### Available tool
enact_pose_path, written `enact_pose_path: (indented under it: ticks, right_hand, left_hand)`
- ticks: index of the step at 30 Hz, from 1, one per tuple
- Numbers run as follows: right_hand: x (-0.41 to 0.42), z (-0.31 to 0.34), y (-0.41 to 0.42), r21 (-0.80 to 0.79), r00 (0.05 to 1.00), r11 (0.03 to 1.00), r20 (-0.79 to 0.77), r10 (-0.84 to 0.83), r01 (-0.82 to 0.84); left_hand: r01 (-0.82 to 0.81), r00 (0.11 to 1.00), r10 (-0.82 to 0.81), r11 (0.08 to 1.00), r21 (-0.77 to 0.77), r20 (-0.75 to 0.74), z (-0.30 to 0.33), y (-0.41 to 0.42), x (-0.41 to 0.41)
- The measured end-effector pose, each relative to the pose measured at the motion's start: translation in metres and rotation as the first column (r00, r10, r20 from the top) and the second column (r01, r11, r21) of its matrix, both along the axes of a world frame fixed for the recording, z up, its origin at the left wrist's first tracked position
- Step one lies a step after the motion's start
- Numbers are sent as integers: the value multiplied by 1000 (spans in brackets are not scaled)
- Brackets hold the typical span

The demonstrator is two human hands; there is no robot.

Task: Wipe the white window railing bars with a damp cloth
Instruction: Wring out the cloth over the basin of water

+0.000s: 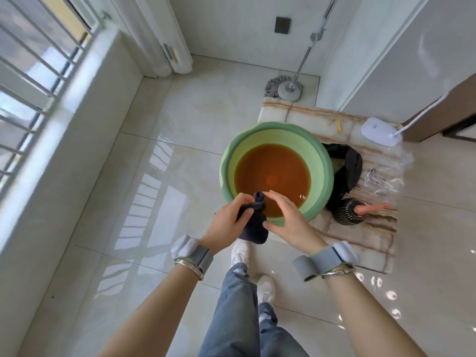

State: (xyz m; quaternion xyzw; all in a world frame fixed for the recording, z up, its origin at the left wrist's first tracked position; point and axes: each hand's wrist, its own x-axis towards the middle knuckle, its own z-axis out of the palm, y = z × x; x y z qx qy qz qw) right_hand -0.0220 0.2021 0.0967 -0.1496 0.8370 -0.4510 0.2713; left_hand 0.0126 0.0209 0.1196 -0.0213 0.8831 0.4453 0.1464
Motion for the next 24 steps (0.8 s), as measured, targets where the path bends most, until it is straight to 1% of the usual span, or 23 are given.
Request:
enact_pose_path:
  ticks: [2, 4, 6, 8, 9, 10, 13, 14, 16, 19, 20, 24]
  right_hand:
    - [6, 21, -3, -100, 999, 995, 26, -20, 23]
    - [9, 36, -7, -194, 995, 980, 102, -15, 34]
    - [19, 57, -16, -271, 990, 962, 139, 27, 12]
    - [28, 74, -32, -266, 990, 963, 123, 69, -34]
    - [31, 81, -42, -249, 991, 966, 90, 94, -69]
    - [31, 83, -45, -227, 993, 971, 60, 97, -81]
    - [43, 97, -83, -227, 987, 961, -3, 159, -156]
    - [44, 99, -87, -245, 989, 958, -7, 150, -147]
    - [50, 106, -118, -256, 981, 947, -25, 192, -192]
    - [50, 112, -173, -264, 963, 927, -22, 269, -265]
    - [47, 113, -177, -251, 960, 927, -30, 279, -278]
    - [27, 112, -259, -166, 935, 920, -68, 348, -355]
  left_hand:
    - [-49, 997, 52, 997, 51, -54, 23, 0, 20]
    - [-90, 992, 98, 991, 101, -77, 39, -1, 35]
    - [-175, 974, 193, 973, 152, -114, 59, -4, 59]
    - [-272, 945, 306, 931, 241, -113, 73, -11, 81]
    - [-317, 928, 356, 909, 270, -109, 78, -17, 89]
    - [-349, 917, 388, 893, 285, -93, 78, -18, 91]
    - [-482, 831, 538, 822, 304, -138, 83, -50, 114]
    - [-499, 819, 554, 816, 292, -148, 83, -54, 114]
    - [-547, 768, 613, 779, 306, -188, 86, -80, 121]
    - [-581, 699, 686, 710, 397, -204, 89, -128, 125]
    - [-581, 691, 698, 691, 430, -189, 91, -132, 124]
    - [-598, 634, 759, 603, 529, -149, 97, -215, 119]
